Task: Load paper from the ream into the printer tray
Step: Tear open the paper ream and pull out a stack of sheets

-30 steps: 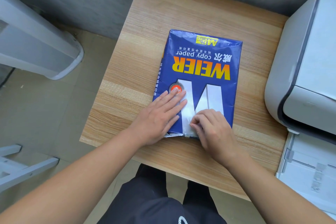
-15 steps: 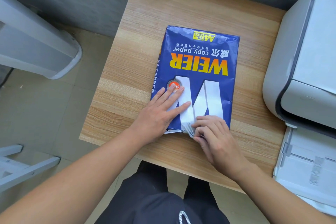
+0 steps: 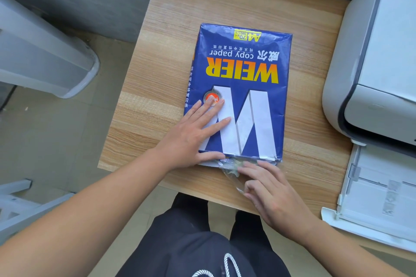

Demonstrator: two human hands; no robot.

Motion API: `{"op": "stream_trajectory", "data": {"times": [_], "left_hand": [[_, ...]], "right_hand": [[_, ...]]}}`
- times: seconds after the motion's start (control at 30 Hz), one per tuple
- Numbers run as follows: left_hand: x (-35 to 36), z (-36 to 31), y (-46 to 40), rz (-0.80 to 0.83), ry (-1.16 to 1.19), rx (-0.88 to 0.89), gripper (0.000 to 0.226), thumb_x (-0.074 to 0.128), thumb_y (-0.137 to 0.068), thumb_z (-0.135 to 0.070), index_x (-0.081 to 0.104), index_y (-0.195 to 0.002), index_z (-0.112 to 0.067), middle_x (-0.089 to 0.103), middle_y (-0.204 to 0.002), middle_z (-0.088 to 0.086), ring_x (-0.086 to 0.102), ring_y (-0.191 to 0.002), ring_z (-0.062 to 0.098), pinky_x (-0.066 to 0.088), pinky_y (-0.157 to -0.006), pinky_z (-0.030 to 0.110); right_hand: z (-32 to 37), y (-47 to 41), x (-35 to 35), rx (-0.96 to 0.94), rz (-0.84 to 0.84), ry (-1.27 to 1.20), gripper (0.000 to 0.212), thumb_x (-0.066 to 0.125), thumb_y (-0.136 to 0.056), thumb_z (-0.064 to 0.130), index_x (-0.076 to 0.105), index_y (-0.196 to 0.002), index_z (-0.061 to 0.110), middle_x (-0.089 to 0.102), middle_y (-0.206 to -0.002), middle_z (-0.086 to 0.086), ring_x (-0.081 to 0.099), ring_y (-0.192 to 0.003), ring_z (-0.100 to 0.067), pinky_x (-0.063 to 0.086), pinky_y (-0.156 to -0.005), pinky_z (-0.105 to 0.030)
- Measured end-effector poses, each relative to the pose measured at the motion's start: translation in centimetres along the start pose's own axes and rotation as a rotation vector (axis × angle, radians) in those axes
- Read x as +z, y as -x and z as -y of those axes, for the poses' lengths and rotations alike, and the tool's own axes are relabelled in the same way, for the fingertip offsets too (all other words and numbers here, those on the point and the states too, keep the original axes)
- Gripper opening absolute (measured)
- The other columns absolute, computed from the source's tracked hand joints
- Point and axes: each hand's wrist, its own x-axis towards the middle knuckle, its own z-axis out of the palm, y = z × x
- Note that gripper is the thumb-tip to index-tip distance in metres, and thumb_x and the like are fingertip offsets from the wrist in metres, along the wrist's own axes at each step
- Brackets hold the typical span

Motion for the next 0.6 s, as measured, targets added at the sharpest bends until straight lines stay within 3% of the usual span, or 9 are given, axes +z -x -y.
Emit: {"op": "stream_trajectory", "data": {"times": [0.13, 0.3, 0.37, 0.47, 0.6], "left_hand": [[-0.4, 0.2, 0.1, -0.006, 0.015, 0.05, 0.082, 0.076, -0.087, -0.058, 0.051, -0.155, -0.021, 0.025, -0.174, 0.015, 0.015, -0.163, 0.038, 0.016, -0.133, 0.055], [-0.6, -0.7, 0.2, -0.054, 0.04, 0.115, 0.038, 0.079, -0.088, -0.041, 0.074, -0.119, -0.02, 0.053, -0.16, 0.014, 0.033, -0.155, 0.048, 0.029, -0.12, 0.074], [-0.6, -0.7, 0.2, -0.086, 0.054, 0.147, 0.022, 0.075, -0.091, -0.037, 0.075, -0.104, -0.019, 0.06, -0.154, 0.011, 0.04, -0.153, 0.046, 0.028, -0.119, 0.076], [-0.9, -0.8, 0.4, -0.117, 0.118, 0.147, 0.02, 0.069, -0.095, -0.035, 0.073, -0.09, -0.016, 0.068, -0.145, 0.004, 0.046, -0.15, 0.04, 0.026, -0.121, 0.075], [-1.6, -1.2, 0.9, -0.091, 0.35, -0.012, 0.011, 0.073, -0.094, -0.027, 0.071, -0.092, -0.016, 0.076, -0.132, -0.006, 0.051, -0.148, 0.027, 0.023, -0.127, 0.067]], "right_hand": [[0.4, 0.7, 2.1, -0.03, 0.04, 0.129, 0.016, 0.059, -0.103, 0.018, 0.068, -0.091, 0.012, 0.072, -0.131, -0.008, 0.065, -0.13, -0.024, 0.046, -0.113, -0.045], [1.8, 0.3, 3.1, 0.08, -0.015, 0.119, 0.007, 0.064, -0.096, 0.011, 0.071, -0.095, 0.01, 0.074, -0.121, -0.007, 0.069, -0.12, -0.026, 0.049, -0.109, -0.041], [2.5, -0.1, 2.7, 0.124, -0.025, 0.106, 0.013, 0.066, -0.091, 0.013, 0.071, -0.103, 0.01, 0.075, -0.115, -0.005, 0.07, -0.115, -0.024, 0.05, -0.107, -0.039], [3.2, -0.6, 2.2, 0.225, -0.088, 0.04, 0.021, 0.066, -0.09, 0.015, 0.071, -0.11, 0.008, 0.074, -0.102, -0.004, 0.07, -0.1, -0.024, 0.053, -0.1, -0.037], [4.0, -1.3, 1.8, 0.437, -0.217, -0.051, 0.029, 0.069, -0.088, 0.012, 0.069, -0.116, 0.004, 0.074, -0.097, -0.004, 0.059, -0.089, -0.022, 0.051, -0.091, -0.034]]}}
